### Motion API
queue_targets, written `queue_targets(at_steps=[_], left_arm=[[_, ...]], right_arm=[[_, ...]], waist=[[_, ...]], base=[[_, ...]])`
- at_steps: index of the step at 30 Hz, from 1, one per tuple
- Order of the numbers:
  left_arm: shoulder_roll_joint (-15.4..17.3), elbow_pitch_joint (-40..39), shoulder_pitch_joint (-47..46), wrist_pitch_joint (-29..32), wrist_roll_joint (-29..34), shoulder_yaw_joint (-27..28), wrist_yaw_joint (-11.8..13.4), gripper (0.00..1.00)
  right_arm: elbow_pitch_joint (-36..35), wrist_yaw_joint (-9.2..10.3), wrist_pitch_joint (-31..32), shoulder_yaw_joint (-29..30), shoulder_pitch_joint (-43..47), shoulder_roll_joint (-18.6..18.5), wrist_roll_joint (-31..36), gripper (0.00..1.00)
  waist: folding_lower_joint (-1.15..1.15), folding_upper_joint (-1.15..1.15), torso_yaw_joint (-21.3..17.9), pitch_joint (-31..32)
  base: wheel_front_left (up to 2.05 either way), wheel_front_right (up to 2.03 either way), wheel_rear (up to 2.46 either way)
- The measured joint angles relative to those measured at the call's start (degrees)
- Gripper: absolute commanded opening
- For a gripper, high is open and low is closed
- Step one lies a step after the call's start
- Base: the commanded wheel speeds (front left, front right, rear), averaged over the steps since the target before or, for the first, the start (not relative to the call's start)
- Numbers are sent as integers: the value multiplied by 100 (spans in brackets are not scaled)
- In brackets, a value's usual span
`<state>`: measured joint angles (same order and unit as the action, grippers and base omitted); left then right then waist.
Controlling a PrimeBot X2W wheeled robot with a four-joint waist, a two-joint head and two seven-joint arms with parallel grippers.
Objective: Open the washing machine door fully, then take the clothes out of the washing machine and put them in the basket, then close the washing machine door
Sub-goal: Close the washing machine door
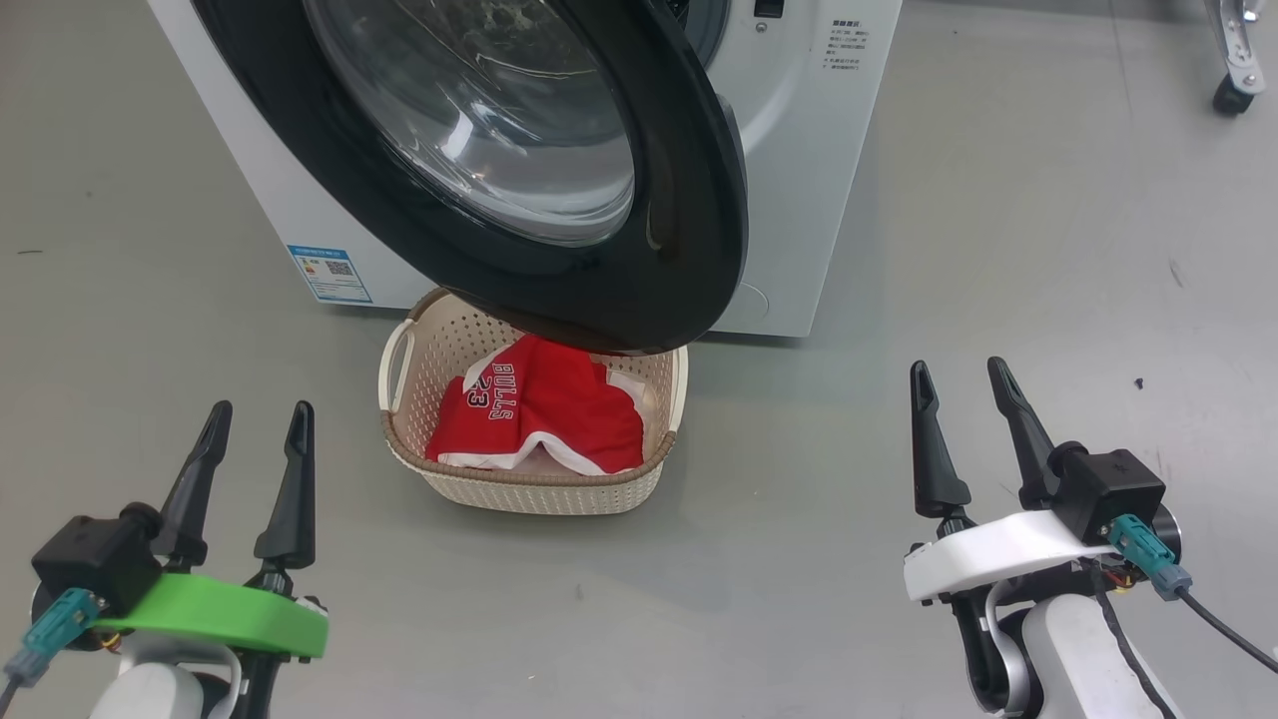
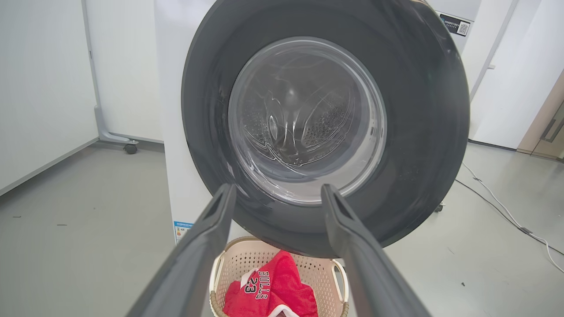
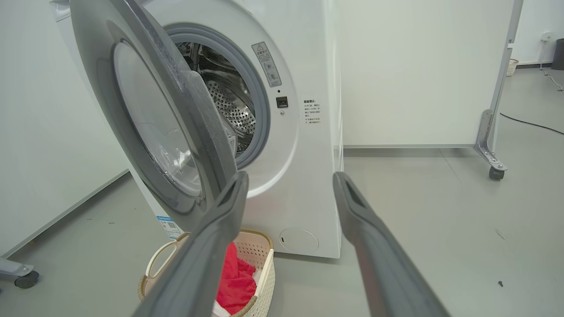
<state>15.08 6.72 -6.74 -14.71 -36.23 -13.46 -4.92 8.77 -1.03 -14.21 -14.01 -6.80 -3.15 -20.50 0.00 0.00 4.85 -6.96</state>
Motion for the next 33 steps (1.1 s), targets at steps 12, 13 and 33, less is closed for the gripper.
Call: queue_targets(at_steps=[12, 13, 33], left_arm=[[-157, -22, 115, 0, 212, 112, -64, 100], [-168, -30, 115, 0, 212, 129, -67, 100], [-321, -108, 175, 0, 453, 279, -143, 100]], right_arm=[[24, -10, 1, -1, 31, 8, 8, 100], [24, -10, 1, 0, 31, 9, 8, 100], [8, -9, 1, -8, 30, 16, 27, 100]], waist=[[0, 0, -42, 1], [0, 0, -41, -3], [0, 0, -27, -134]], base=[[0, 0, 0], [0, 0, 0], [0, 0, 0]])
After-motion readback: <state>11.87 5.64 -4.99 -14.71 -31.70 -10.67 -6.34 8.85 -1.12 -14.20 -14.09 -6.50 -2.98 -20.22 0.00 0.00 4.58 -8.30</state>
